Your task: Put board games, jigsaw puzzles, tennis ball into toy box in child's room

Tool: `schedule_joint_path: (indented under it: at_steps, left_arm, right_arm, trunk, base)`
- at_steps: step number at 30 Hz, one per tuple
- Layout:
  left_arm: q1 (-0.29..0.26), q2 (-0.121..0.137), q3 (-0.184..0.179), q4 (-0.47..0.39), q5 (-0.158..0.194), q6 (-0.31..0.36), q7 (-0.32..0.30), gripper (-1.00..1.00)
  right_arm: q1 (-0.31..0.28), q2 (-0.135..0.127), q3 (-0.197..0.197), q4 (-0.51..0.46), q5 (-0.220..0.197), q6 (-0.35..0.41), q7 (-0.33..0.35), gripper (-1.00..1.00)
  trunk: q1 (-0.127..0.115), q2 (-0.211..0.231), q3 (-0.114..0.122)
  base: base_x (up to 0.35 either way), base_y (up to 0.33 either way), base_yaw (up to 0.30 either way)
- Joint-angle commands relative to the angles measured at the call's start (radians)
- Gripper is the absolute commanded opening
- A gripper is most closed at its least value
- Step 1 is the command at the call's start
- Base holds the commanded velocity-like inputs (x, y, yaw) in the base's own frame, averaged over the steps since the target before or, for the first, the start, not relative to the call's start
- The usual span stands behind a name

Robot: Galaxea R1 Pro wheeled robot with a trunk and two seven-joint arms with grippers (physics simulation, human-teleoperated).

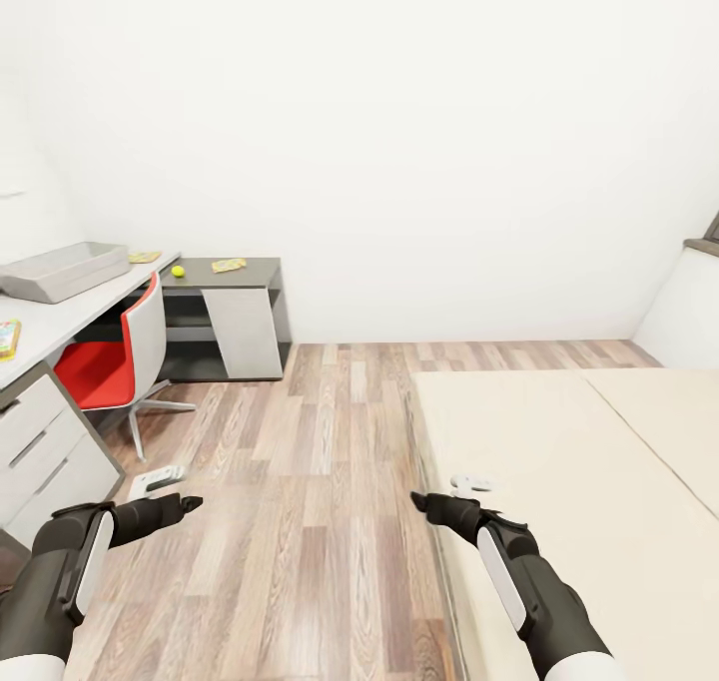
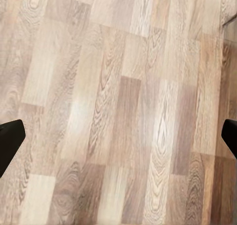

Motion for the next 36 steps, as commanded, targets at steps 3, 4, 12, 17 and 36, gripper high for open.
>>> schedule_joint_path:
  at_steps: [3,4,12,17,36]
  left_arm:
    - [-0.001,0.0,0.001,0.0,-0.002,0.005,-0.005,1.0]
    - [-0.001,0.0,0.001,0.0,-0.002,0.005,-0.005,1.0]
    - [-0.001,0.0,0.001,0.0,-0.002,0.005,-0.005,1.0]
    - [-0.001,0.0,0.001,0.0,-0.002,0.005,-0.005,1.0]
    - [-0.001,0.0,0.001,0.0,0.001,0.004,-0.006,1.0]
  right_arm:
    - [-0.001,0.0,-0.001,-0.001,-0.002,0.006,0.002,1.0]
    - [0.0,0.001,0.0,-0.001,-0.002,0.006,0.001,1.0]
    - [0.0,0.001,0.0,-0.001,-0.002,0.006,0.001,1.0]
    - [-0.001,0.001,0.0,-0.001,-0.002,0.006,0.001,1.0]
    - [-0.001,0.001,-0.002,-0.001,-0.002,0.006,0.001,1.0]
  trunk:
    - [0.0,-0.001,-0.001]
    - [0.0,-0.001,-0.001]
    - [0.0,-0.001,-0.001]
    - [0.0,-0.001,-0.001]
    - [0.0,-0.001,-0.001]
  base:
    - [0.0,0.205,0.0]
    - [0.0,0.207,0.0]
    - [0.0,0.242,-0.034]
    - [0.0,0.279,-0.184]
    - [0.043,0.273,-0.266]
